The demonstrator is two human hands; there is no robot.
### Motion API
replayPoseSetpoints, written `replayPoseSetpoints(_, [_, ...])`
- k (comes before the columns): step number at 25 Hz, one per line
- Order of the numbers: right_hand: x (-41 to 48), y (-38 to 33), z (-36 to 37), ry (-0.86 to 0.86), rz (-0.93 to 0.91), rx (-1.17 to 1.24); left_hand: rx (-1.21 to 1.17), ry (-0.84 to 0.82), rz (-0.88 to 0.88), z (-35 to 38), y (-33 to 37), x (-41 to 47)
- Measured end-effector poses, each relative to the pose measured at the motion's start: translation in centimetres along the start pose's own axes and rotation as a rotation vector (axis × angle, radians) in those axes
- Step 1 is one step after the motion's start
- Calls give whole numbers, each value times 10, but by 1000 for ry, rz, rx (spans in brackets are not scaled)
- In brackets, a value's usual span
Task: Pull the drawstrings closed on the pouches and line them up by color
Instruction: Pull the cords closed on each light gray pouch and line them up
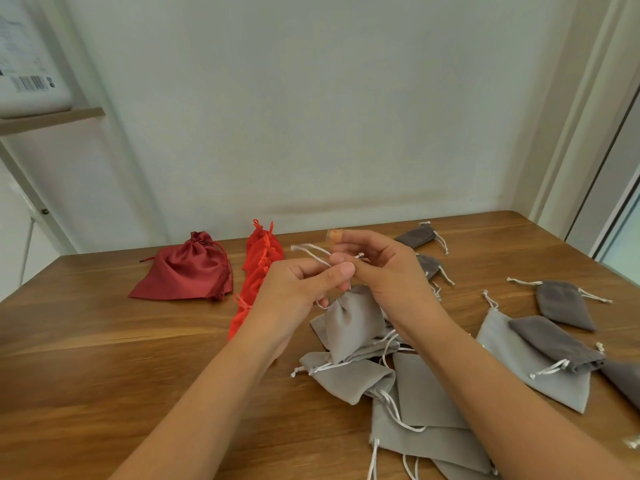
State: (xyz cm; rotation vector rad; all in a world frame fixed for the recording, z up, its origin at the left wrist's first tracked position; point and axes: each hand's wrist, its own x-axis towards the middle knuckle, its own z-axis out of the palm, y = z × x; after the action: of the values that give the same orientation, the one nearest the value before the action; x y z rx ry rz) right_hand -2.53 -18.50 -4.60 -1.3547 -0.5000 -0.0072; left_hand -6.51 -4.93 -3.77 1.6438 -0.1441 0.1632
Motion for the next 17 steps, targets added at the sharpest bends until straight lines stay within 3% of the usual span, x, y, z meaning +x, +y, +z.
replayPoseSetpoints(4, [-1, 1, 0, 54, 73, -13, 5, 56, 29, -1, 3, 0])
replayPoseSetpoints(9, [1, 2, -2, 59, 90, 114, -23, 9, 4, -2, 4, -1])
replayPoseSetpoints(13, [1, -2, -4, 38, 47, 142, -267, -6, -198, -2, 5, 0])
replayPoseSetpoints(17, [2, -4, -6, -45, 49, -25, -465, 46, -220, -10, 4, 6])
